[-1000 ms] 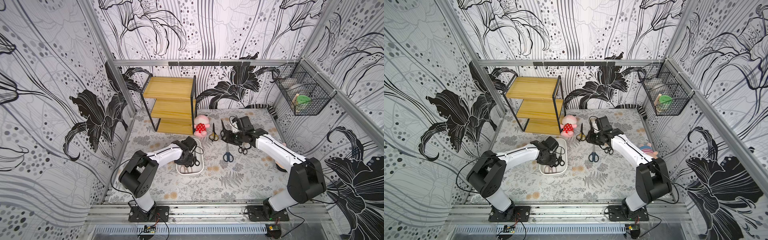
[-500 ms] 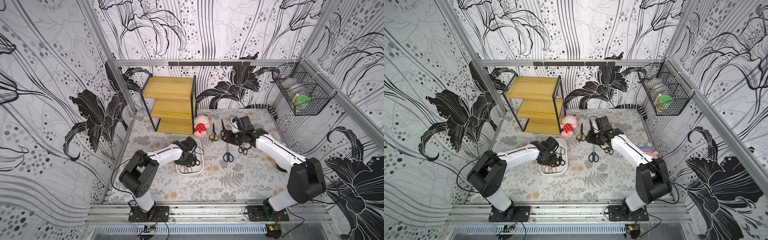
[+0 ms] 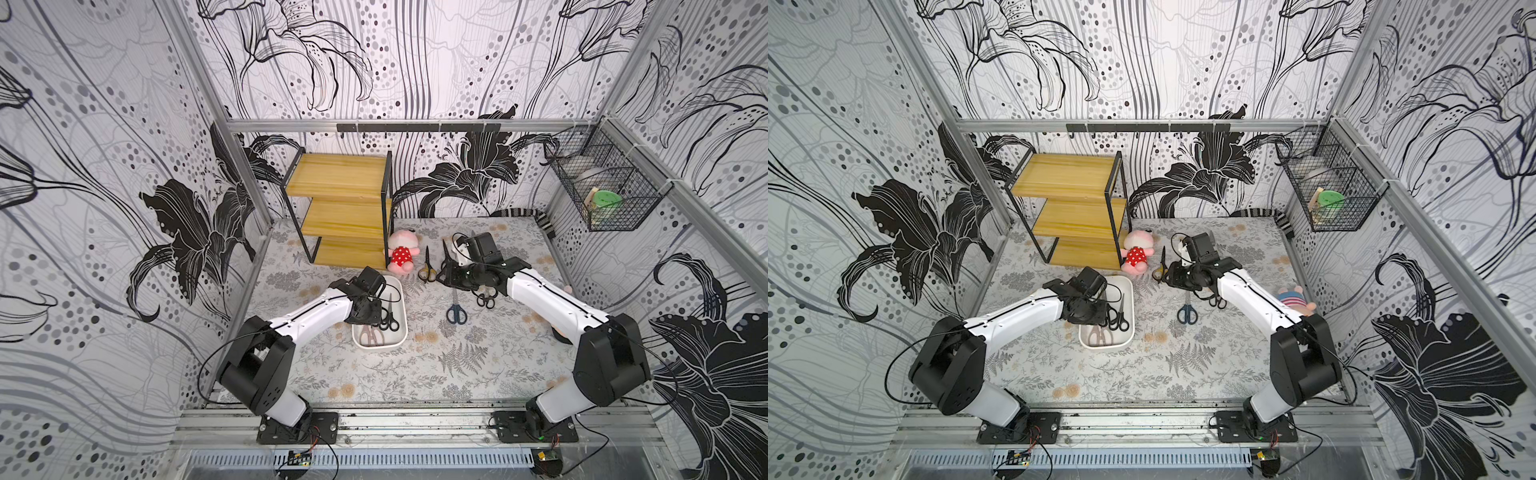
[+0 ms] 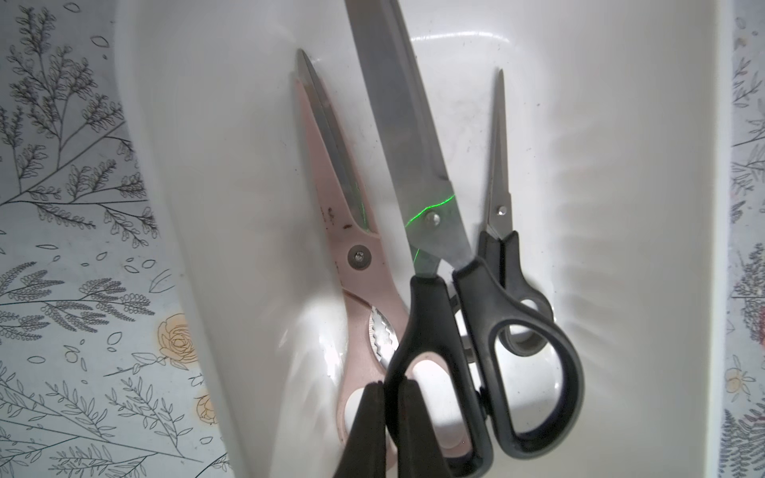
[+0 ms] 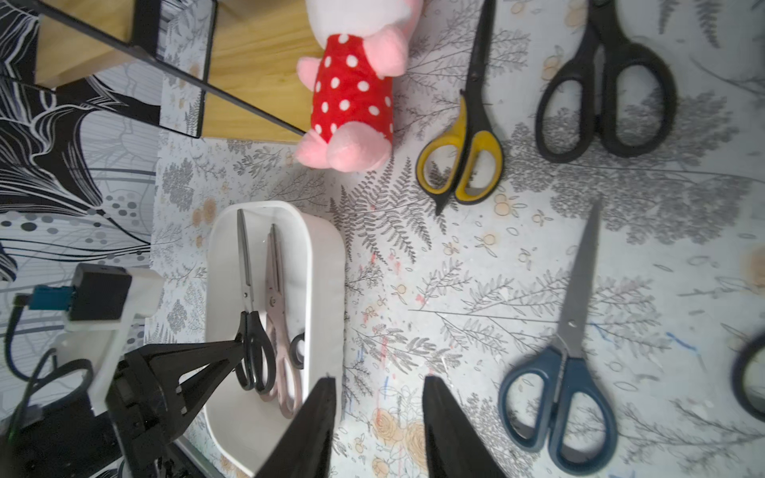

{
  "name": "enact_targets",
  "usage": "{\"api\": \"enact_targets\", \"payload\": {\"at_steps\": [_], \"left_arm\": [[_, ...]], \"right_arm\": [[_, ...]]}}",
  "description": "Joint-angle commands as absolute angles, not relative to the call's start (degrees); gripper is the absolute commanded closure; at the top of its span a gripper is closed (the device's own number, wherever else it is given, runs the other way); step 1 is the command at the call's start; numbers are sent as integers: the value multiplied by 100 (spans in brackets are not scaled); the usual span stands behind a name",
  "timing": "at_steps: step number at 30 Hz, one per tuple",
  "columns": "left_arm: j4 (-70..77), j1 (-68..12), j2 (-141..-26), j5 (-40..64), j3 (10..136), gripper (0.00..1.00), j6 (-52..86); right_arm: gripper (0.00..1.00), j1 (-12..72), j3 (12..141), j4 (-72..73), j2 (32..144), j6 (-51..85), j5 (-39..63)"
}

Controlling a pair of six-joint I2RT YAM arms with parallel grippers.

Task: Take the scissors out of the storage box
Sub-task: Pick up the scissors from the storage box.

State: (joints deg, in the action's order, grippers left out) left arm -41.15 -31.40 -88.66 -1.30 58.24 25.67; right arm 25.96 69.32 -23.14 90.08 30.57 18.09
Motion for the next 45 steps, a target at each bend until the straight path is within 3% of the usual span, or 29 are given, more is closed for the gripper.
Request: {"api": "enact_targets", "payload": {"at_steps": [1,6,12,19,25,39,45], "left_arm": [[-4201,-3104,-8701,-40,5895,100,2637],[-3967,-3096,-8483,226,6043,100,2714],[-3663,-3102,-8455,709,6201,100,2810],[-3482,-3100,-8427,822,6249,100,2909],[-3342,-3101,-8446,887,6241,100,2988],[-3091,-3097,-8399,1050,6196,100,3078],[-3024,-3095,-8241,879,6236,59,3154]], "right_arm": [[60,2824,7097,-1882,9239,2904,2479],[58,3179,7092,-1254,9740,2789,3828],[52,3500,7304,-1276,10130,2586,3932],[53,3561,7356,-1244,10316,2615,3987],[70,3571,7304,-1100,10368,2726,4052],[91,3568,7252,-1033,10415,2784,4026],[93,3569,7183,-1032,10321,2813,3828]]}}
